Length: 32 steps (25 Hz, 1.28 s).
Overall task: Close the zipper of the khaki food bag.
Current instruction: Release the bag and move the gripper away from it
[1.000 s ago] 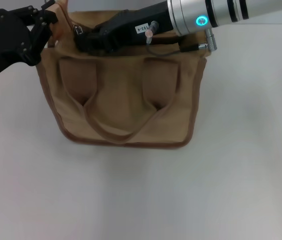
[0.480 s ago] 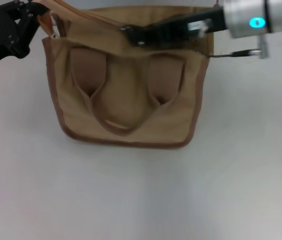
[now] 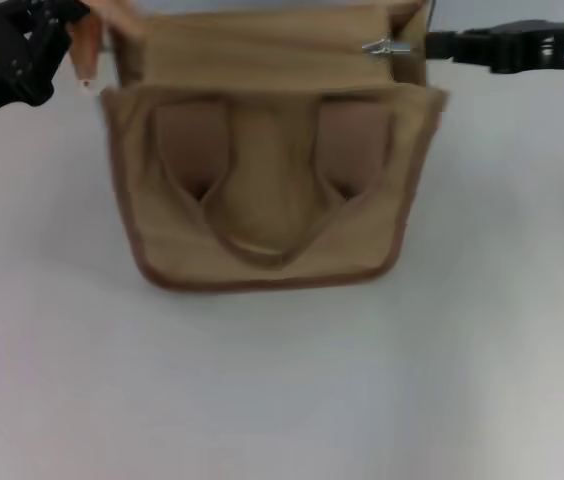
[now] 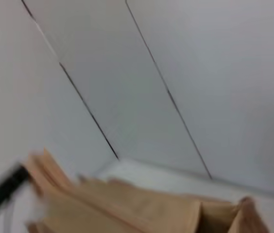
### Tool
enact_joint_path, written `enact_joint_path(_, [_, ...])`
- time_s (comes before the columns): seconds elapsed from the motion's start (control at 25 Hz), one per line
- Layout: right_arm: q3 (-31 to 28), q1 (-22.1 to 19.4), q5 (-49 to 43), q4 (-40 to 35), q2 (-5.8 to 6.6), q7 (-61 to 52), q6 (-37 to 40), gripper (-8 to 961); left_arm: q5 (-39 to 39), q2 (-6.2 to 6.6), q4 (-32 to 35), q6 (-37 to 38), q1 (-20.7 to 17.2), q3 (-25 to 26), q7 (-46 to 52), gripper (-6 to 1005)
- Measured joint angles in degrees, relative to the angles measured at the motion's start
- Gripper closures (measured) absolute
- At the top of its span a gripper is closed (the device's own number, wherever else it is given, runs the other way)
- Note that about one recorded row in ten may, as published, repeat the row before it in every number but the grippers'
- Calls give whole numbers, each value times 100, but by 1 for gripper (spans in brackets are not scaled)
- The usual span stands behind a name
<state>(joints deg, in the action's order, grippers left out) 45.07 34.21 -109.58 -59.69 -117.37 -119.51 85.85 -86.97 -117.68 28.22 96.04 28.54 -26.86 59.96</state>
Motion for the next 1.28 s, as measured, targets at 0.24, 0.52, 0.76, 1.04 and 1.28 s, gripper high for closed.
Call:
enact_joint_path(0.24, [-327,-620,1290,157,-55,970,536,754,1,6,-1,-31,9,-1,17,955])
enact_joint_path(0.52, [-544,-912,2094,1479,99,2822,2299,578,-3,9,-1,-122,12,-3,42,954])
enact_joint_path(0.76, [-509,-1105,1838,2476,287,4029,2924,427,-8,5,-1,-217,51,-3,61,952])
enact_joint_path(1.04, [-489,-1172,660,2666,184,4941,2944,241,-15,32,5,-204,78,-4,183,950])
enact_joint_path(1.28, [-486,-1097,-7,2669,29,5231,2570,212,-15,56,12,-209,82,-3,258,949])
